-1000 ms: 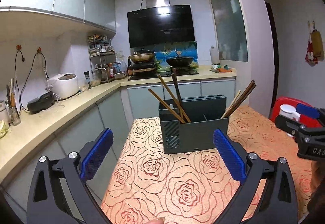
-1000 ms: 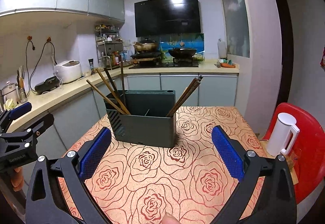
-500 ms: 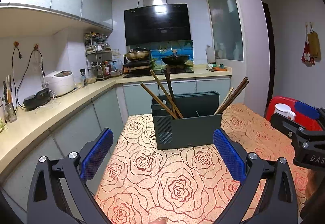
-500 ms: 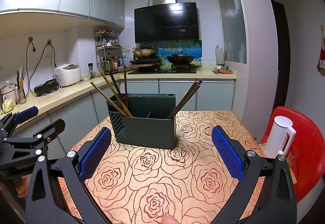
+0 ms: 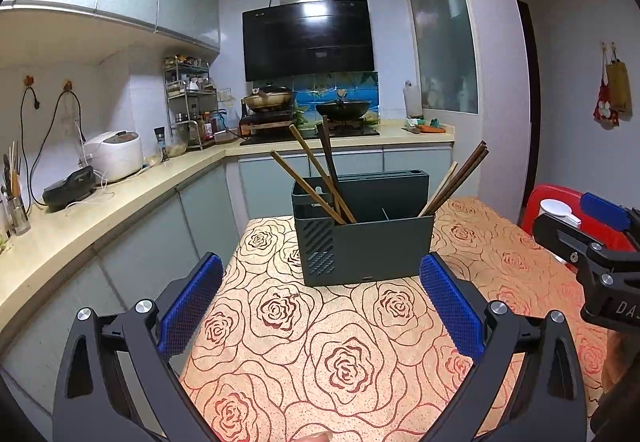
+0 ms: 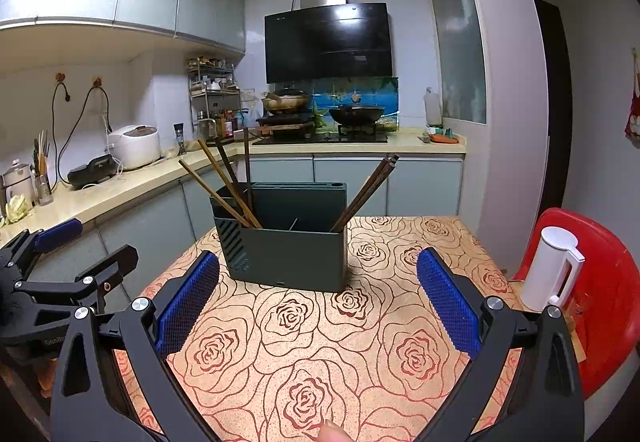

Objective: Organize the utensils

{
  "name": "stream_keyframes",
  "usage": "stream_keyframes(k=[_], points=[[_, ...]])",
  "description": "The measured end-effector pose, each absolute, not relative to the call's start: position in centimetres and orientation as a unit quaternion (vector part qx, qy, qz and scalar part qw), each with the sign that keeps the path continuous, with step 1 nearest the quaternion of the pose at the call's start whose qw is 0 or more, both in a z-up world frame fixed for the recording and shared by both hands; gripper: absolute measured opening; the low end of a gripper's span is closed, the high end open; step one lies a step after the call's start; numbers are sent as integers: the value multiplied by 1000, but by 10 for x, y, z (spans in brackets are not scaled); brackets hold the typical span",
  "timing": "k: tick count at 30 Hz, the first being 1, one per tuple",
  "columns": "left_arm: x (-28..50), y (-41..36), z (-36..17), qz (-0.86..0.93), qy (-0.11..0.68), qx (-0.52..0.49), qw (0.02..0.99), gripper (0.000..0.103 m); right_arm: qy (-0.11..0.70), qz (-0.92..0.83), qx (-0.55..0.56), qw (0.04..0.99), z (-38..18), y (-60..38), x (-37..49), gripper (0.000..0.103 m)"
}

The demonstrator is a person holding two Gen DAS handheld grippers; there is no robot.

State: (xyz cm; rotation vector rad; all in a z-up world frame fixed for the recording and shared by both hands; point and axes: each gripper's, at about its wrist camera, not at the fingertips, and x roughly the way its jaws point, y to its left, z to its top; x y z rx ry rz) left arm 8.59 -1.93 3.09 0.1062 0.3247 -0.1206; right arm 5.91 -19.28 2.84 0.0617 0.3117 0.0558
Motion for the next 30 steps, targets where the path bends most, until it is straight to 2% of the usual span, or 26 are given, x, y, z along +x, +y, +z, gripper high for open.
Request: stream_keyframes(k=[30], points=[[98, -20, 19, -56, 196, 48, 978, 96, 181, 23, 36, 983, 18, -192, 69, 96]])
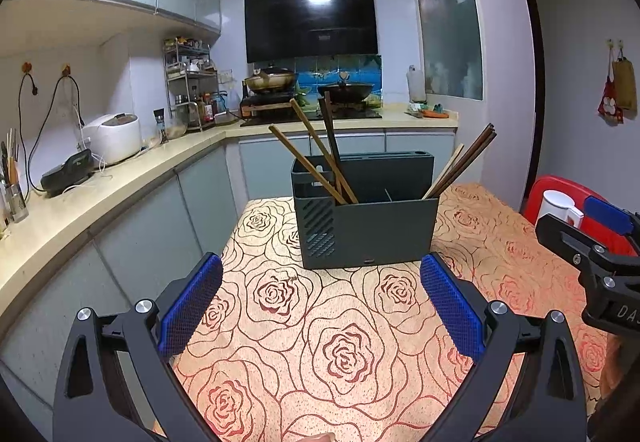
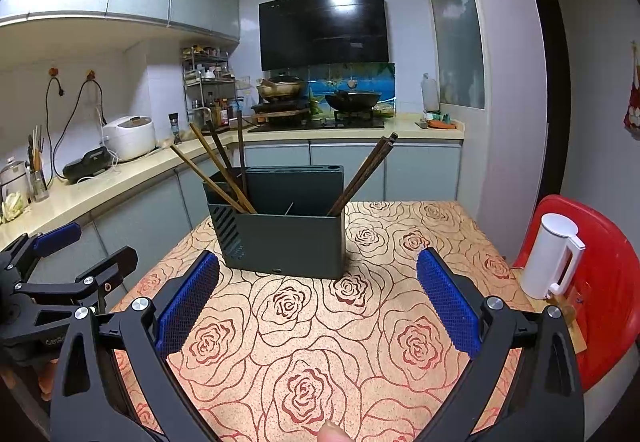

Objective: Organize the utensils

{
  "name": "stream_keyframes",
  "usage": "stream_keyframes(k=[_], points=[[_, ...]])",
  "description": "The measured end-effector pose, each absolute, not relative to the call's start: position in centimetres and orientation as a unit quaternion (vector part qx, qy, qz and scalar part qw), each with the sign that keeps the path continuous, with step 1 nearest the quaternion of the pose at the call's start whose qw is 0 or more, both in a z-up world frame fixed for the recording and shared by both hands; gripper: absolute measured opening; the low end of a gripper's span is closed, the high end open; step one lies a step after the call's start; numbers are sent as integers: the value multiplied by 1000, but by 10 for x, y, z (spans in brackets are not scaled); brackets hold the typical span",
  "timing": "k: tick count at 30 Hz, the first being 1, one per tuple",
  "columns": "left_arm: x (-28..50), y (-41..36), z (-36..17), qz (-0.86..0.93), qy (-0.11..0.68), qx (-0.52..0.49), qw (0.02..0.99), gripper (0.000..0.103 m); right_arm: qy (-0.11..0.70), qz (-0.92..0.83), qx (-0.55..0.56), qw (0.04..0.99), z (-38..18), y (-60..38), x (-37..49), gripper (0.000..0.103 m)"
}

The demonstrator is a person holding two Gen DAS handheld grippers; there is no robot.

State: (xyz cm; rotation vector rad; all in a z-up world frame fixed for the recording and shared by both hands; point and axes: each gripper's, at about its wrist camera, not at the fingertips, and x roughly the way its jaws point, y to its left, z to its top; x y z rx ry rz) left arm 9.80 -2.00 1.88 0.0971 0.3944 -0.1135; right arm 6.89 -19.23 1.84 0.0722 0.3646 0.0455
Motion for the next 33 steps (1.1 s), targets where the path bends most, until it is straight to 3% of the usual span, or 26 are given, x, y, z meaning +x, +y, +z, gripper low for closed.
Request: stream_keyframes(k=[33], points=[[106, -20, 11, -59, 223, 47, 972, 96, 204, 26, 36, 978, 8, -190, 76, 96]])
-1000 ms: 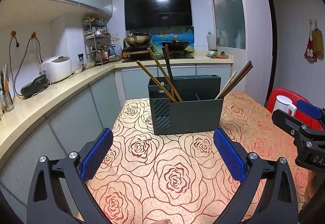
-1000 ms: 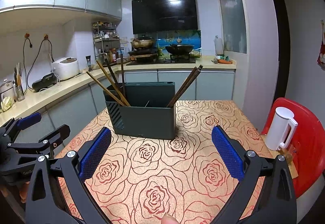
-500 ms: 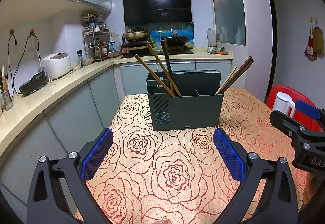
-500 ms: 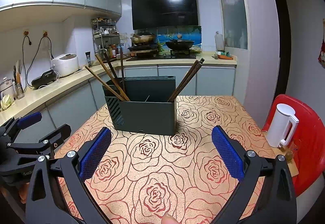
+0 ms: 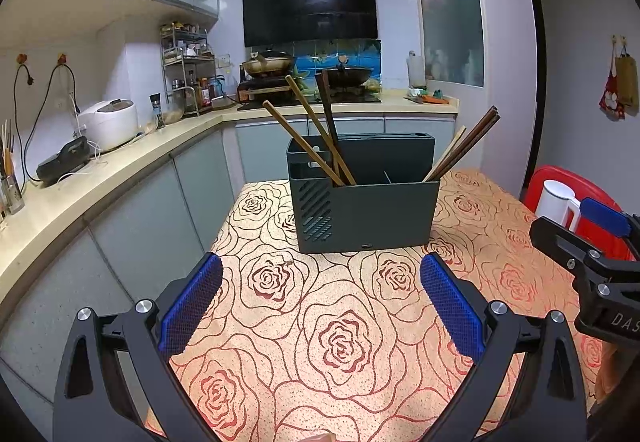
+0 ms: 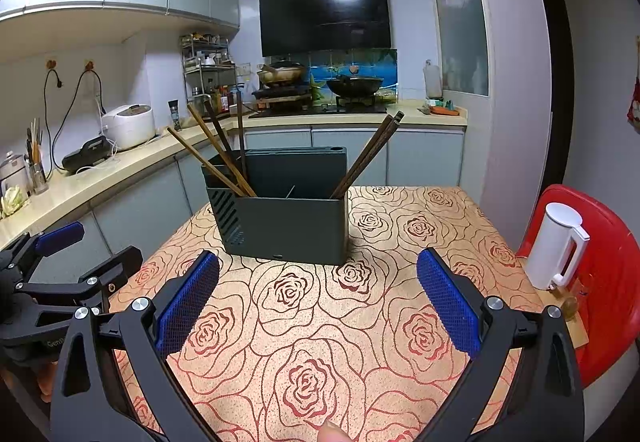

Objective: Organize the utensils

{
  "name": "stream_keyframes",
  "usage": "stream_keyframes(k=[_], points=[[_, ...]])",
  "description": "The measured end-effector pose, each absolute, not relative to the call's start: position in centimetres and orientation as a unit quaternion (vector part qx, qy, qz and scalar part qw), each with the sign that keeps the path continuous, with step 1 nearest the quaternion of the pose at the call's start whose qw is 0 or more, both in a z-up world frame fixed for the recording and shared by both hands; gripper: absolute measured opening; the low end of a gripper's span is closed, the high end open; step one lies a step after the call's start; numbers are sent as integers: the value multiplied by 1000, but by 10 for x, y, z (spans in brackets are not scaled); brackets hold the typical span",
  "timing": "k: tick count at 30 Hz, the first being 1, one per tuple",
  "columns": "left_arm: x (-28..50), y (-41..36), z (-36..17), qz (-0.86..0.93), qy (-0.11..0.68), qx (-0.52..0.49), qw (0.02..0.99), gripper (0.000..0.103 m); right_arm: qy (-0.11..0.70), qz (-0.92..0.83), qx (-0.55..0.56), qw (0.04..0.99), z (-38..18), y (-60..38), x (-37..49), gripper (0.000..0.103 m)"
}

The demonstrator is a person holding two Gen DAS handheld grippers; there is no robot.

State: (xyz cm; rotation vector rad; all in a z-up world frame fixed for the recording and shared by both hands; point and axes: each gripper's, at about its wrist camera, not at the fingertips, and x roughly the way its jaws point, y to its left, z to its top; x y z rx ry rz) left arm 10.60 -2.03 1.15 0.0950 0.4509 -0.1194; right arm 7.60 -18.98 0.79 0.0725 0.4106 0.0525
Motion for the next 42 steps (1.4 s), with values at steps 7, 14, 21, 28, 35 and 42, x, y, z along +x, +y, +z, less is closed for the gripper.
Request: stream_keyframes(k=[7, 14, 21, 28, 35, 42], points=[[106, -21, 11, -59, 223, 47, 972, 96, 204, 26, 36, 978, 8, -190, 76, 96], [106, -20, 12, -59, 223, 47, 972, 96, 204, 26, 36, 978, 8, -190, 76, 96], [106, -20, 12, -60, 223, 47, 972, 96, 203, 26, 36, 978, 9, -189, 76, 96], [107, -22, 9, -61, 226, 44, 971, 96, 203, 26, 35, 978, 9, -189, 76, 96], [106, -22, 8, -63, 227, 38, 971, 96, 203, 26, 35, 978, 9, -189, 76, 96], [108, -18, 7, -67, 232, 27, 970, 96, 203, 26, 35, 978, 9, -188, 76, 96]])
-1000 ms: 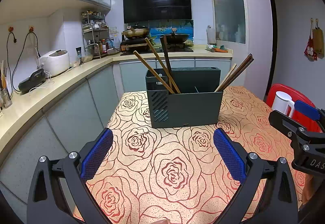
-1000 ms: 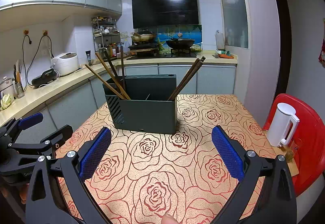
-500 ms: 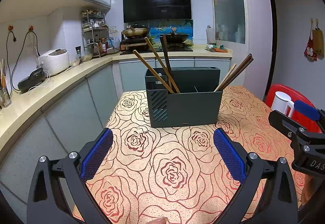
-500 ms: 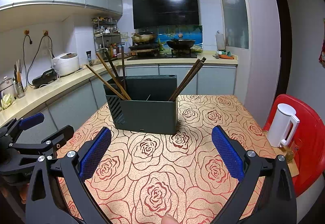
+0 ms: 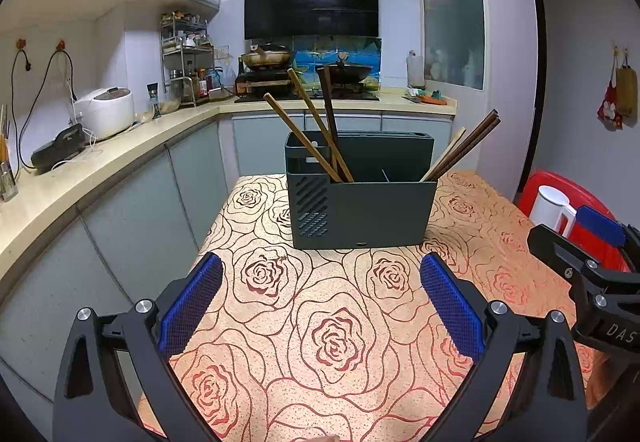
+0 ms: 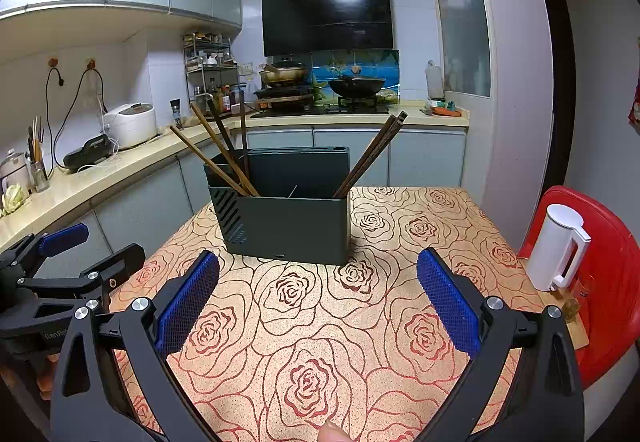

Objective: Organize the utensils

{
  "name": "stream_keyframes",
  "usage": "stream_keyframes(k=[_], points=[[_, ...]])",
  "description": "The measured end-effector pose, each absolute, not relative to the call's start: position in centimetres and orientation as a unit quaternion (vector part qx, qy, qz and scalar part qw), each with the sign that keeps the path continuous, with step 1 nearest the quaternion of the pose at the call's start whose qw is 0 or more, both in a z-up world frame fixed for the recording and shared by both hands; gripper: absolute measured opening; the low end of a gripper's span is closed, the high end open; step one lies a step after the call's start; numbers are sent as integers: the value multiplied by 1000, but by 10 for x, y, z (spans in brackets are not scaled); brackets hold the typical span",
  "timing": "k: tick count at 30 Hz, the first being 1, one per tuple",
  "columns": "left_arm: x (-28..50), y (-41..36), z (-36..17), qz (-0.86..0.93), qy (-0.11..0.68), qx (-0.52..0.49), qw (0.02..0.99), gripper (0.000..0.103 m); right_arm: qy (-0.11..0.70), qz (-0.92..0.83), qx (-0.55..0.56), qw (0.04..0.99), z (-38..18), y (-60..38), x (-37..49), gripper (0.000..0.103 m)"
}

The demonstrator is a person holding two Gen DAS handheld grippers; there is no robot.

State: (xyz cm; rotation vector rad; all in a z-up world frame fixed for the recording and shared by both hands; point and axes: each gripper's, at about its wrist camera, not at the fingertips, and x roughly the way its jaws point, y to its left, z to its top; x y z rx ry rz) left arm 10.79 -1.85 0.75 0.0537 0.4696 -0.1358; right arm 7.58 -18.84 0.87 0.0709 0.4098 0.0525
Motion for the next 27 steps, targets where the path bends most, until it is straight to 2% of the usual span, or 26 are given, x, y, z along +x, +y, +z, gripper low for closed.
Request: stream_keyframes(k=[13, 27], points=[[107, -11, 12, -47, 217, 16, 975, 96, 205, 28, 35, 978, 5, -187, 74, 96], [110, -12, 10, -46, 233, 17, 971, 96, 206, 29, 36, 978, 5, -189, 75, 96]])
